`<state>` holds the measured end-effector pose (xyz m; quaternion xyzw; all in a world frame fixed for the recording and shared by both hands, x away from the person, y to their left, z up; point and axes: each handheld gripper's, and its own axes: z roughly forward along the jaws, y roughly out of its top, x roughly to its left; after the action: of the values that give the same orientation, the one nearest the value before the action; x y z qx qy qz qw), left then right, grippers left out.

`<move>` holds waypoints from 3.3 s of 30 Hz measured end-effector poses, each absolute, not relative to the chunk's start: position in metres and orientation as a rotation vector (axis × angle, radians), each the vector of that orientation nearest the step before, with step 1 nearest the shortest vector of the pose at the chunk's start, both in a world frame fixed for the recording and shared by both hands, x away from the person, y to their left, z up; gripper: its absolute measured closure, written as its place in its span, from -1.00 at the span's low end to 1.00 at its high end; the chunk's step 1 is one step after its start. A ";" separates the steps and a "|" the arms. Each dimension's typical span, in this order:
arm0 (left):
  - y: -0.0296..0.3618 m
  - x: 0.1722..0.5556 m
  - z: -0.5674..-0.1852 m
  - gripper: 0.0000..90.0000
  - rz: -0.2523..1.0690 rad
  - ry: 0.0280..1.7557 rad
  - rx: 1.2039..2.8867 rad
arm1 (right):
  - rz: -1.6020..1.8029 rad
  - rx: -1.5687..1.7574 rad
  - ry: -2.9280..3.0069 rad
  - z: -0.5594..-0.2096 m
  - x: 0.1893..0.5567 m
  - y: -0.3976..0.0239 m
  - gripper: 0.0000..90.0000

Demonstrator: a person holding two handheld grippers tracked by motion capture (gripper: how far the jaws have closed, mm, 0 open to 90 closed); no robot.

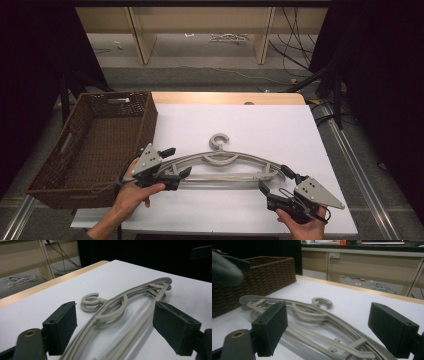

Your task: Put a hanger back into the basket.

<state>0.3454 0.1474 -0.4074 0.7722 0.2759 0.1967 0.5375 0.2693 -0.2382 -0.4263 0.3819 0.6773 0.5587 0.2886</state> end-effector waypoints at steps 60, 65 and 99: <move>0.075 0.457 -0.456 0.63 0.407 0.458 2.582 | 1.488 0.989 1.883 -0.427 0.269 -0.237 -0.55; 0.077 0.457 -0.453 0.75 0.418 0.408 2.595 | 1.481 0.988 1.899 -0.426 0.269 -0.236 -0.52; 0.077 0.421 -0.386 0.81 0.481 0.240 2.404 | 1.483 0.978 1.910 -0.427 0.269 -0.234 -0.49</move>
<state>0.4211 0.0775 -0.3864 0.9204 0.0920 0.1841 0.3325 0.2687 -0.2343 -0.4274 0.3618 0.7063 0.5485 0.2633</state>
